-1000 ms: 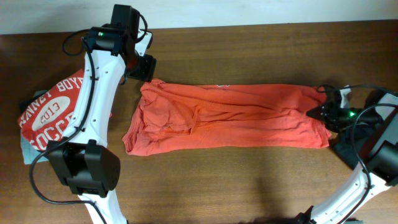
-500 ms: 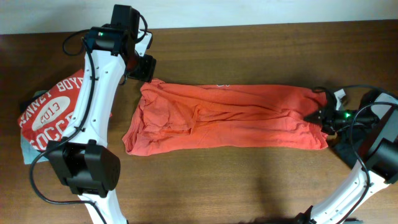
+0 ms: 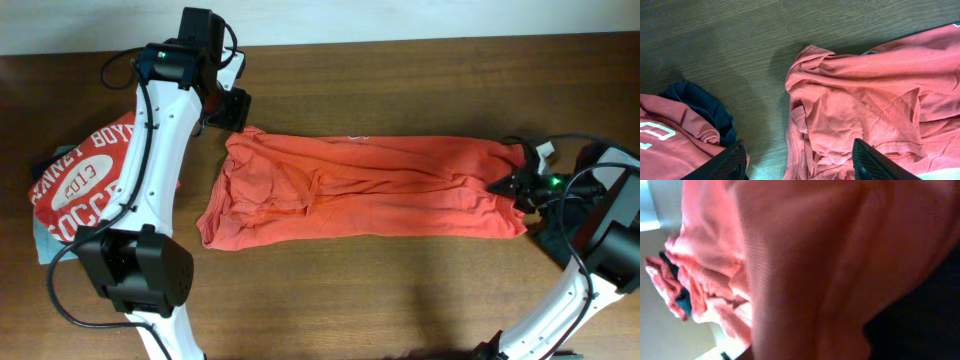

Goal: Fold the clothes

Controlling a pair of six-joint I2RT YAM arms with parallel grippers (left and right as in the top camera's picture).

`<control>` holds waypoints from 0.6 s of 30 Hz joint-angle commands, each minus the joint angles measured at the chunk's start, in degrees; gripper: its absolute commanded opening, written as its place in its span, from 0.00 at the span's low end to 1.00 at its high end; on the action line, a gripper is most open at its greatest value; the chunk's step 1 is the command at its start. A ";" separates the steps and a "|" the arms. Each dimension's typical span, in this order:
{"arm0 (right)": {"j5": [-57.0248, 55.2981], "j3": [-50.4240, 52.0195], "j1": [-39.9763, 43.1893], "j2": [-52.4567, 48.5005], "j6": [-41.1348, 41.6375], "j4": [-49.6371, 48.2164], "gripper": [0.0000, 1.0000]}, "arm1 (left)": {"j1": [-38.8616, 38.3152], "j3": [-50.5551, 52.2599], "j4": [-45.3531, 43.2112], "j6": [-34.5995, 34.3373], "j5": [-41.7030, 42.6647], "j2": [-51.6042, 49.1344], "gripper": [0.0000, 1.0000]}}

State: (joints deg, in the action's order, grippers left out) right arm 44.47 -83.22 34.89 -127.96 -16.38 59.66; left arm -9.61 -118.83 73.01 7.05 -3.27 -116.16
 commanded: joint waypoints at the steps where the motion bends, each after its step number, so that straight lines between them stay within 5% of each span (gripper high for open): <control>1: -10.62 1.53 -1.07 -4.50 3.41 -1.09 0.18 | -0.13 -0.92 0.15 0.33 -0.20 -0.20 0.67; 4: -10.62 -1.20 -0.33 -3.65 3.41 2.05 0.04 | -0.13 -0.92 0.15 0.35 -0.22 -0.17 0.67; 18: -25.92 -26.93 1.44 10.14 10.97 17.62 0.04 | -0.07 -0.94 3.69 0.33 -4.35 0.35 0.66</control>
State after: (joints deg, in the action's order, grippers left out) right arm 24.38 -103.68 35.97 -124.36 -8.93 76.36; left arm -9.61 -118.83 76.18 7.05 -4.84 -116.16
